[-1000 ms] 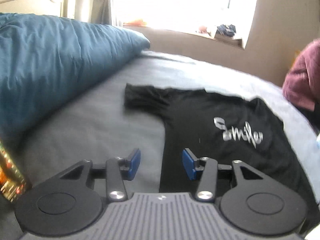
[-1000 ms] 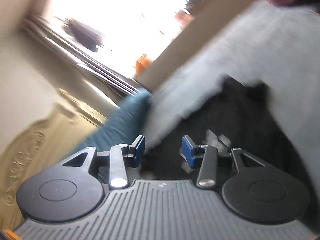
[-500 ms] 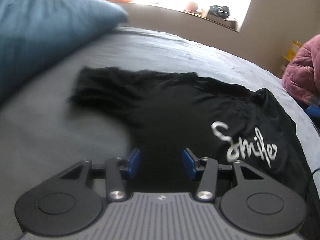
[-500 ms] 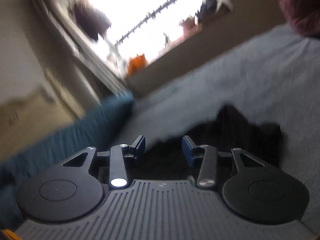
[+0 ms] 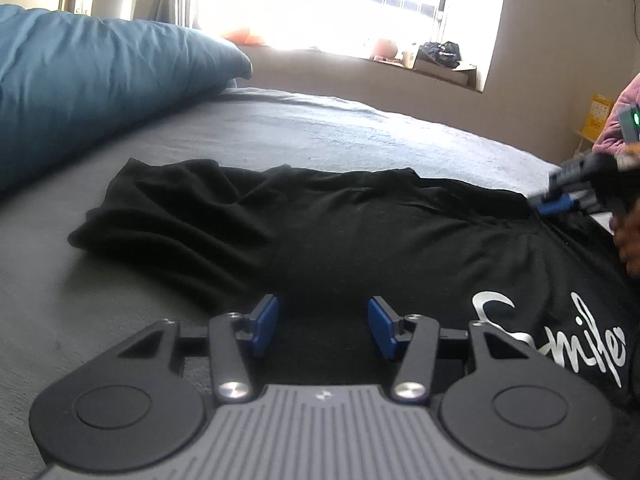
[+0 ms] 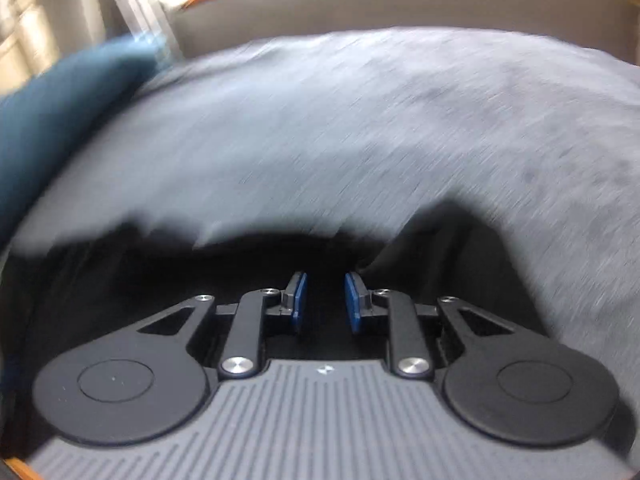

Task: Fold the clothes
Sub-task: 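Grasp the T-shirt hem with the right gripper and lift it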

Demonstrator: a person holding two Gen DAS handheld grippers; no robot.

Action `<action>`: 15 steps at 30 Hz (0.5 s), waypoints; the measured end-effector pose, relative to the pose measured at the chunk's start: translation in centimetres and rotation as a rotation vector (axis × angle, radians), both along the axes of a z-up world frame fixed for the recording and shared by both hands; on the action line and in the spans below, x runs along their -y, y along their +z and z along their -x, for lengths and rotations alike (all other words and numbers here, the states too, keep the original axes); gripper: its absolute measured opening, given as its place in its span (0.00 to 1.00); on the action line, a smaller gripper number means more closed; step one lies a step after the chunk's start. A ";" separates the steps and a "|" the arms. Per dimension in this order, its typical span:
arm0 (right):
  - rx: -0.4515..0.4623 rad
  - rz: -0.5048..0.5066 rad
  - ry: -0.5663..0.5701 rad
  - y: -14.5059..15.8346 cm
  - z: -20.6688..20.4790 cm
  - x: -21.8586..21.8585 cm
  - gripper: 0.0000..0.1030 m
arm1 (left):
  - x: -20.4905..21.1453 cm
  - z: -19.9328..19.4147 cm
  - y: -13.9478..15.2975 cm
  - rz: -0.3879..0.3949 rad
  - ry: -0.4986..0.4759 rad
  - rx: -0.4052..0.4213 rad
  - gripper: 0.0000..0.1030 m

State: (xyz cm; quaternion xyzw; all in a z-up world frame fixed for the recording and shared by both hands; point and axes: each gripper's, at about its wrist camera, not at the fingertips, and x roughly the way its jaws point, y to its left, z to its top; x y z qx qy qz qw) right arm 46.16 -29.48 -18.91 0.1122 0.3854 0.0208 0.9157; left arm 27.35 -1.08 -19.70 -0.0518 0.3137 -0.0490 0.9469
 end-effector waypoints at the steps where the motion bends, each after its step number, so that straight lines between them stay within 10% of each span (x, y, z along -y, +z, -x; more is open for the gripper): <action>1: 0.013 -0.026 -0.004 0.6 -0.3 0.1 0.21 | -0.1 0.1 0.0 0.007 -0.002 0.003 0.52; 11: -0.207 0.003 0.268 -0.4 -4.1 -8.3 0.21 | -0.7 0.0 -0.3 0.052 -0.003 0.016 0.54; 15: -0.078 0.102 0.211 -0.3 -6.6 -10.0 0.19 | -1.1 0.1 -0.4 0.073 -0.003 0.022 0.54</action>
